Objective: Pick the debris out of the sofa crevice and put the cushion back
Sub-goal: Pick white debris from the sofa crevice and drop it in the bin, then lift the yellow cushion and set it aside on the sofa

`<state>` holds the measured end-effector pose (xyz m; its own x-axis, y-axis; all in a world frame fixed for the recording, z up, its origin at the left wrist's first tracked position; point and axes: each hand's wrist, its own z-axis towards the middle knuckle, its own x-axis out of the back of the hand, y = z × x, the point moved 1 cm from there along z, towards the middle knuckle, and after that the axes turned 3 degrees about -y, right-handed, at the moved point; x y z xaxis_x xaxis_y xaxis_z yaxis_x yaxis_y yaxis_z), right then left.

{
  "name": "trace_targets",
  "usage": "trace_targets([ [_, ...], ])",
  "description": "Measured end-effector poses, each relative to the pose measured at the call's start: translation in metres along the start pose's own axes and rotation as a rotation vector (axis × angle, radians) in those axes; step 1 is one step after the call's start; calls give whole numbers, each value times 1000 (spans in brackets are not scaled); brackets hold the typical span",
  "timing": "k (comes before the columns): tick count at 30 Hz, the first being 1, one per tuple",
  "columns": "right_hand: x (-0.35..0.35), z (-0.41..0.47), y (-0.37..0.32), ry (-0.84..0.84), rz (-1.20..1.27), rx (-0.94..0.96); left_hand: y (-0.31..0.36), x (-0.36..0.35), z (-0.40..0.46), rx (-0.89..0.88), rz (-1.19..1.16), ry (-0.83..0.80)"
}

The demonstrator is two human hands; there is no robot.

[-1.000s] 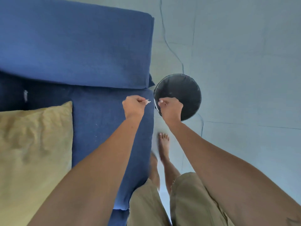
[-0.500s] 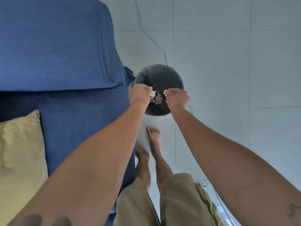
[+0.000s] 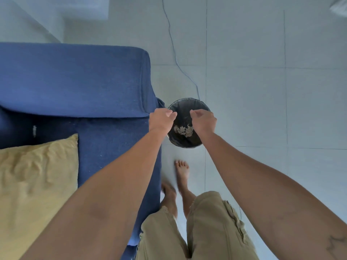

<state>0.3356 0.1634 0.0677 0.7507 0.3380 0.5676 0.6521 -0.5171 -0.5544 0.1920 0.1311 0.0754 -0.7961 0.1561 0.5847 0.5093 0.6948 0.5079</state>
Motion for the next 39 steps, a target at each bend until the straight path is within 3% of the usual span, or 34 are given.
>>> trace_targets([
  [11,25,-110,-183,-198,-69,345,16,191,-117,41,-104,314],
  [21,-32,-245,-316,-409,-200,782,-56,338,-255,126,-31,609],
  [34,-182,-399,-339,-672,-563,1165,-220,370,-411,482,-281,916],
  [39,-228,-436,-334,-731,-628,1171,-288,352,-457,610,-436,1002],
])
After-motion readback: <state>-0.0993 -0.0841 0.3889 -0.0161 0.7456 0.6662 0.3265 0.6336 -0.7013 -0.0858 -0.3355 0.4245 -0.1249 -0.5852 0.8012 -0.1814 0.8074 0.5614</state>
